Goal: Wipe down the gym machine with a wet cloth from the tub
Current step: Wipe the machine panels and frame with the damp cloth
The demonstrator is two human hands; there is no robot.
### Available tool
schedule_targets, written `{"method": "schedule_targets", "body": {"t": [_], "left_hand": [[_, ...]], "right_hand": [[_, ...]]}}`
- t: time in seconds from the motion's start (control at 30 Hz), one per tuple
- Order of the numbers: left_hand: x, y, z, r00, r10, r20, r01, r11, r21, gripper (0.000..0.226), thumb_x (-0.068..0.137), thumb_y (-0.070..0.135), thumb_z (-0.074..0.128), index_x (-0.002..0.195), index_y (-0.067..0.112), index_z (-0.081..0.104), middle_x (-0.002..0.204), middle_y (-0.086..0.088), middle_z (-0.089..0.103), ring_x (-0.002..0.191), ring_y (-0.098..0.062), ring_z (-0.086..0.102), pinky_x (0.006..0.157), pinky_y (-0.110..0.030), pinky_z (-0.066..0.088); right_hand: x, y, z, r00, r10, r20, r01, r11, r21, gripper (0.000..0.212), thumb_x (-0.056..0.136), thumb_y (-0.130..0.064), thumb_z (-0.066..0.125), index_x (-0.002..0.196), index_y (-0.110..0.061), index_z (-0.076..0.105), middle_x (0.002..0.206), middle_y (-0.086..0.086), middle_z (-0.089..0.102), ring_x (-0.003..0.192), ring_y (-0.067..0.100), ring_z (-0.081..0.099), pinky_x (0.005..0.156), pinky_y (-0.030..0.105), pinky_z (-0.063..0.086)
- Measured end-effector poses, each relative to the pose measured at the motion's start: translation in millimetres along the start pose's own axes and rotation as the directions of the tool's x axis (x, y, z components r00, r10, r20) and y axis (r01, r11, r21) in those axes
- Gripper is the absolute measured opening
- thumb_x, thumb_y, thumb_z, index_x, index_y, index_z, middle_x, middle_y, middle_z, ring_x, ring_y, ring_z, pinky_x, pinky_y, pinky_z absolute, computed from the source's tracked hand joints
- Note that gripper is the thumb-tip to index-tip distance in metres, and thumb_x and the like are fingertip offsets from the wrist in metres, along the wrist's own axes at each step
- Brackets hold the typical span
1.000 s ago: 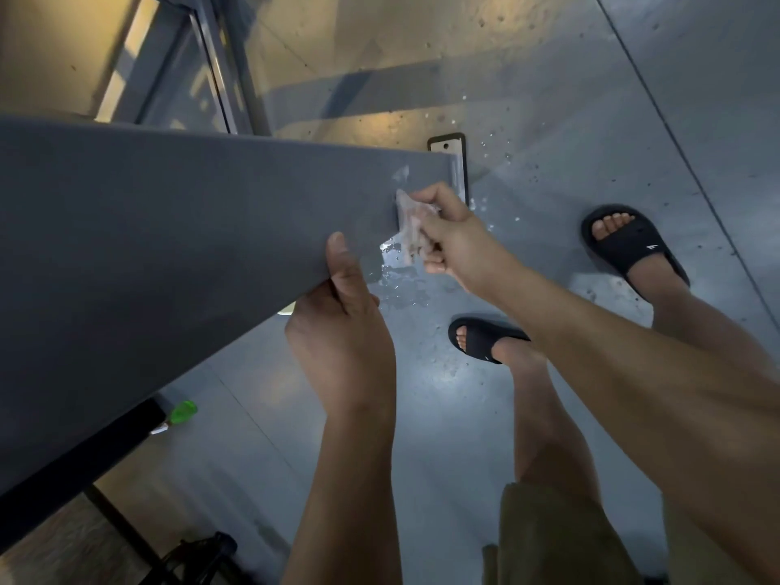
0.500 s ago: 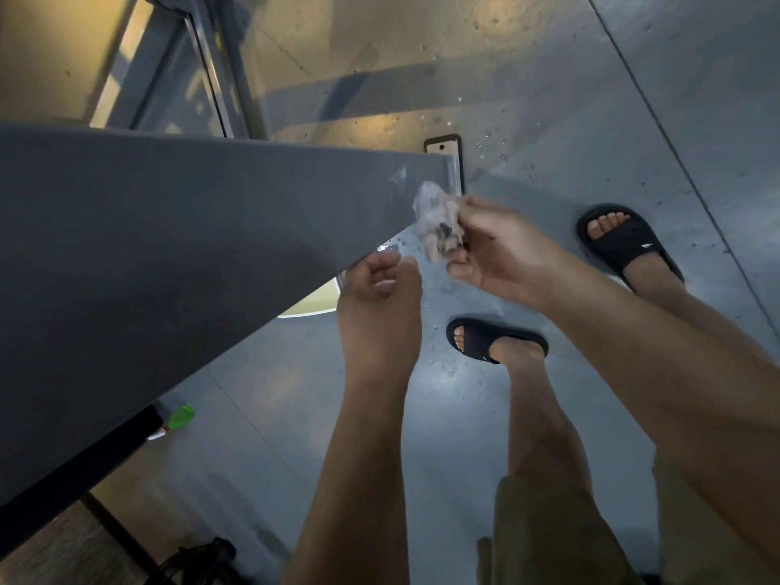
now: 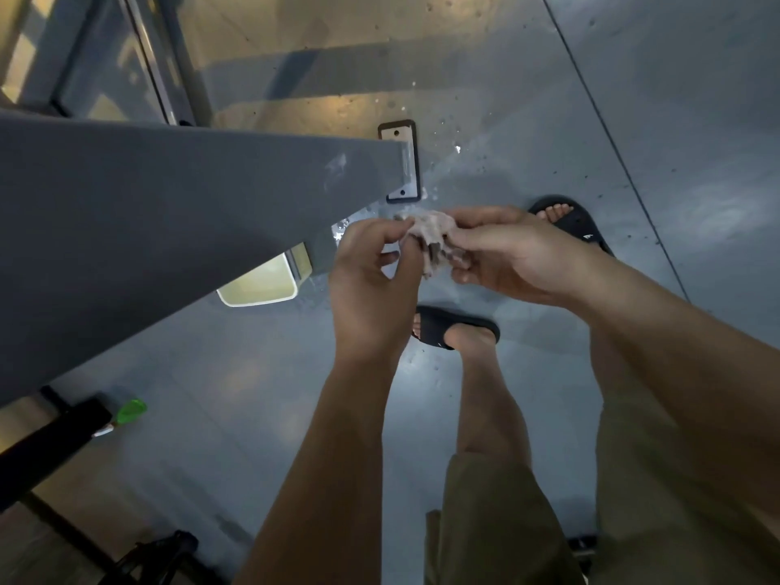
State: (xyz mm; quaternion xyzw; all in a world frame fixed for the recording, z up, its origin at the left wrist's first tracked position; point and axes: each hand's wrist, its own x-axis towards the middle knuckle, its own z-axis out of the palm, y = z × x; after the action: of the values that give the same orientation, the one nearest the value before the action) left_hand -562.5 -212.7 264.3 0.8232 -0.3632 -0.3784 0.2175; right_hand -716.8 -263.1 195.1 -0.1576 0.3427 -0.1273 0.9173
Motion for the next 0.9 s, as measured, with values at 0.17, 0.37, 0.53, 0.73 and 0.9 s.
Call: {"method": "schedule_targets", "body": {"t": [0.17,0.37,0.53,0.73,0.9], "left_hand": [[6.3,19.6,3.1,0.992,-0.126,-0.001,0.126,0.992,-0.026,0.023,0.101,0.012,0.054,0.085,0.02,0.068,0.088,-0.002,0.07,0.066,0.001,0.056,0.061,-0.009,0.04],[6.6,29.5,5.2,0.889,-0.447,0.098,0.434,0.756,-0.489,0.016,0.099,0.013,0.05,0.093,0.012,0.065,0.086,0.003,0.071,0.085,-0.014,0.069,0.084,-0.034,0.056],[7.0,32.4,12.3,0.856,-0.492,0.158,0.493,0.686,-0.535,0.026,0.096,0.014,0.045,0.096,0.011,0.07,0.101,-0.017,0.073,0.094,-0.025,0.067,0.088,-0.046,0.054],[0.1,36.2,16.6,0.834,-0.461,0.304,0.548,0.62,-0.561,0.053,0.103,0.035,0.029,0.12,0.007,0.071,0.12,-0.019,0.072,0.118,-0.036,0.067,0.107,-0.055,0.049],[-1.1,36.1,23.0,0.842,-0.415,0.344,0.539,0.654,-0.531,0.049,0.102,0.036,0.044,0.134,0.002,0.058,0.128,-0.021,0.068,0.119,-0.034,0.066,0.099,-0.047,0.055]], "right_hand": [[-3.0,-7.0,-10.1,0.976,-0.107,-0.192,0.04,0.945,-0.325,0.014,0.102,-0.009,0.059,0.103,-0.018,0.07,0.072,-0.015,0.06,0.07,0.005,0.05,0.073,0.03,0.044],[-3.6,-20.4,-25.6,0.921,-0.109,-0.374,0.063,0.989,-0.132,0.025,0.08,-0.017,0.049,0.086,-0.017,0.073,0.089,0.001,0.073,0.089,0.017,0.062,0.076,0.029,0.048],[-11.1,-24.9,-21.7,0.943,-0.135,-0.303,0.096,0.985,-0.14,0.052,0.068,-0.01,0.047,0.115,-0.019,0.065,0.105,-0.003,0.065,0.099,0.01,0.06,0.083,0.025,0.046],[-33.0,-32.0,-23.2,0.98,-0.112,-0.162,-0.014,0.778,-0.628,0.026,0.096,-0.042,0.068,0.12,-0.032,0.066,0.115,-0.012,0.069,0.106,-0.001,0.064,0.09,0.013,0.045],[-40.0,-38.5,-27.4,0.93,-0.249,-0.269,0.058,0.825,-0.562,0.029,0.098,-0.029,0.062,0.091,-0.001,0.063,0.08,0.006,0.062,0.077,0.015,0.056,0.078,0.034,0.041]]}}
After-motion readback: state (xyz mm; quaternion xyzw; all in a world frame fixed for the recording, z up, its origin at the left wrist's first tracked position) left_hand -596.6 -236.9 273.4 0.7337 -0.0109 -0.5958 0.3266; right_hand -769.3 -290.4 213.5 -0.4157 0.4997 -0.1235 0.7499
